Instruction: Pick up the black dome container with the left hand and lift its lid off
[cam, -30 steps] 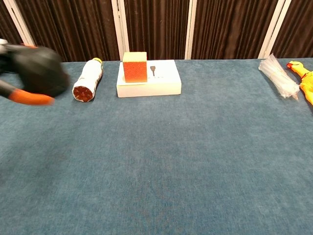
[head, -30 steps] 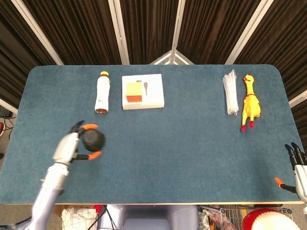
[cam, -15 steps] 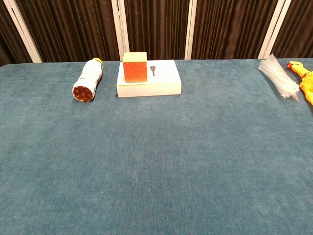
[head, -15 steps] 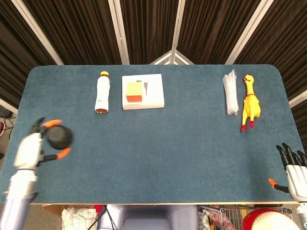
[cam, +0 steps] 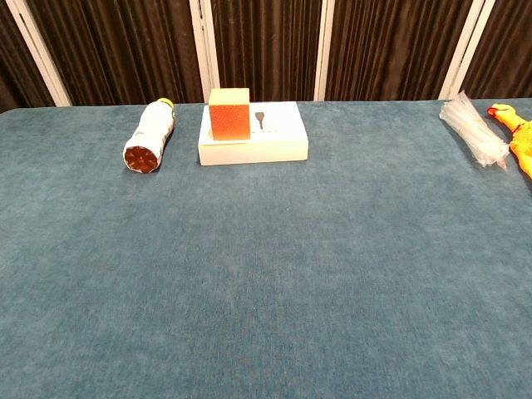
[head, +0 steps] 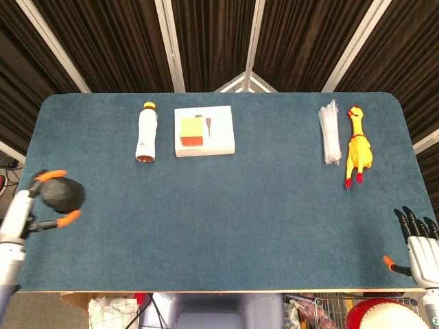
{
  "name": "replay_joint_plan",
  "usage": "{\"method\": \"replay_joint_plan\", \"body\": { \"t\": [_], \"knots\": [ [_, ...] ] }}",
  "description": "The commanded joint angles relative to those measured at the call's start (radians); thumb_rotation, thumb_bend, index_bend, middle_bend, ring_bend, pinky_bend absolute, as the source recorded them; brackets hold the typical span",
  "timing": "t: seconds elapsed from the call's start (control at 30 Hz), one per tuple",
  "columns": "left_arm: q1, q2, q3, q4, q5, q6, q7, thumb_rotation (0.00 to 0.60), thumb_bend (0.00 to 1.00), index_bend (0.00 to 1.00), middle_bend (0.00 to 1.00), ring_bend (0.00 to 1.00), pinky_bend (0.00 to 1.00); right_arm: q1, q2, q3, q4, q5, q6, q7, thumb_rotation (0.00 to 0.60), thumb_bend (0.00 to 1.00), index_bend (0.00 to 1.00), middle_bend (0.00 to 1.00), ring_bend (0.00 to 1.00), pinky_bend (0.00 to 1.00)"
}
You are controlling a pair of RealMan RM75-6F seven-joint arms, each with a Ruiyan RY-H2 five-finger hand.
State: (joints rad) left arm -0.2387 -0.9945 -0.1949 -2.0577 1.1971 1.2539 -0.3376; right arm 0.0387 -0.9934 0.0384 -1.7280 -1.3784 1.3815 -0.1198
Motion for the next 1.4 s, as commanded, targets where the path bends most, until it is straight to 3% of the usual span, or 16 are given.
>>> {"method": "replay_joint_plan", "body": {
  "t": [0.03, 0.13, 0.2, 0.27, 0.33, 0.47, 0.57, 0.67, 0.8, 0.9, 1.0, 1.03, 1.07, 1.2, 1.23, 1.4],
  "knots": [
    [-0.226, -0.434, -0.006, -0.068, -0.175, -0.042, 0.657, 0.600, 0.49, 0.23, 0.47, 0.00, 0.00, 0.006, -0.004, 0.000, 0.010, 0.007, -0.014, 0.003, 0.600, 0.21, 0.00, 0.00, 0.16, 0.08],
    [-0.205, -0.401, -0.012, -0.131, -0.172, 0.086, 0.774, 0.600, 0.49, 0.23, 0.47, 0.00, 0.00, 0.010, -0.007, 0.000, 0.011, 0.005, -0.019, 0.006, 0.600, 0.21, 0.00, 0.00, 0.16, 0.08],
    [-0.114, -0.205, -0.016, -0.209, -0.151, 0.170, 0.728, 0.600, 0.49, 0.24, 0.47, 0.00, 0.00, 0.012, -0.006, -0.002, 0.001, -0.005, -0.017, 0.007, 0.600, 0.21, 0.00, 0.00, 0.16, 0.08],
    [-0.042, -0.036, -0.016, -0.222, -0.131, 0.160, 0.573, 0.600, 0.49, 0.24, 0.47, 0.00, 0.00, 0.012, -0.004, -0.004, -0.004, -0.011, -0.016, 0.006, 0.600, 0.21, 0.00, 0.00, 0.16, 0.08],
    [0.003, 0.070, -0.017, -0.187, -0.099, 0.126, 0.412, 0.600, 0.49, 0.24, 0.47, 0.00, 0.00, 0.013, -0.003, -0.004, -0.007, -0.011, -0.015, 0.007, 0.600, 0.21, 0.00, 0.00, 0.16, 0.08],
    [0.048, 0.162, -0.015, -0.091, -0.050, 0.062, 0.162, 0.600, 0.49, 0.24, 0.47, 0.00, 0.00, 0.013, -0.002, -0.004, -0.013, -0.010, -0.016, 0.005, 0.600, 0.21, 0.00, 0.00, 0.16, 0.08],
    [0.024, 0.134, -0.007, -0.006, -0.029, -0.046, 0.012, 0.600, 0.49, 0.24, 0.47, 0.00, 0.00, 0.015, -0.002, -0.007, -0.017, -0.008, -0.020, 0.000, 0.600, 0.21, 0.00, 0.00, 0.16, 0.08],
    [-0.028, 0.024, 0.010, 0.026, 0.004, -0.116, 0.011, 0.600, 0.49, 0.24, 0.48, 0.00, 0.00, 0.015, -0.001, -0.005, -0.015, -0.001, -0.021, 0.002, 0.600, 0.21, 0.00, 0.00, 0.16, 0.08],
    [-0.086, -0.162, 0.044, 0.037, 0.029, -0.150, 0.117, 0.600, 0.50, 0.28, 0.49, 0.00, 0.00, 0.015, 0.001, -0.001, -0.007, 0.009, -0.022, 0.013, 0.600, 0.21, 0.00, 0.00, 0.16, 0.08],
    [-0.129, -0.332, 0.069, 0.049, 0.014, -0.144, 0.279, 0.600, 0.51, 0.32, 0.50, 0.00, 0.00, 0.017, 0.001, 0.000, 0.005, 0.015, -0.029, 0.024, 0.600, 0.21, 0.00, 0.00, 0.16, 0.08],
    [-0.148, -0.420, 0.047, 0.038, -0.040, -0.084, 0.417, 0.600, 0.52, 0.33, 0.50, 0.00, 0.00, 0.020, -0.001, -0.001, 0.011, 0.016, -0.037, 0.028, 0.600, 0.21, 0.00, 0.00, 0.16, 0.08],
    [-0.146, -0.419, 0.031, 0.025, -0.052, -0.053, 0.443, 0.600, 0.52, 0.33, 0.50, 0.00, 0.00, 0.020, 0.000, -0.002, 0.010, 0.014, -0.037, 0.031, 0.600, 0.21, 0.00, 0.00, 0.16, 0.08],
    [-0.118, -0.371, -0.034, -0.019, -0.063, 0.036, 0.426, 0.600, 0.52, 0.33, 0.51, 0.00, 0.00, 0.018, 0.003, -0.001, 0.007, 0.010, -0.031, 0.036, 0.600, 0.21, 0.00, 0.00, 0.16, 0.08],
    [-0.055, -0.216, -0.120, -0.093, -0.092, 0.117, 0.339, 0.600, 0.52, 0.34, 0.52, 0.00, 0.00, 0.016, 0.009, -0.004, -0.002, -0.003, -0.025, 0.048, 0.600, 0.21, 0.00, 0.00, 0.16, 0.08],
    [-0.048, -0.192, -0.116, -0.099, -0.089, 0.112, 0.333, 0.600, 0.52, 0.34, 0.52, 0.00, 0.00, 0.016, 0.010, -0.005, -0.004, -0.005, -0.024, 0.050, 0.600, 0.21, 0.00, 0.00, 0.16, 0.08],
    [-0.064, -0.185, 0.057, -0.084, -0.017, -0.048, 0.419, 0.600, 0.52, 0.34, 0.50, 0.00, 0.00, 0.011, 0.013, -0.013, -0.021, -0.022, -0.014, 0.048, 0.600, 0.21, 0.00, 0.00, 0.16, 0.08]
  ]
}}
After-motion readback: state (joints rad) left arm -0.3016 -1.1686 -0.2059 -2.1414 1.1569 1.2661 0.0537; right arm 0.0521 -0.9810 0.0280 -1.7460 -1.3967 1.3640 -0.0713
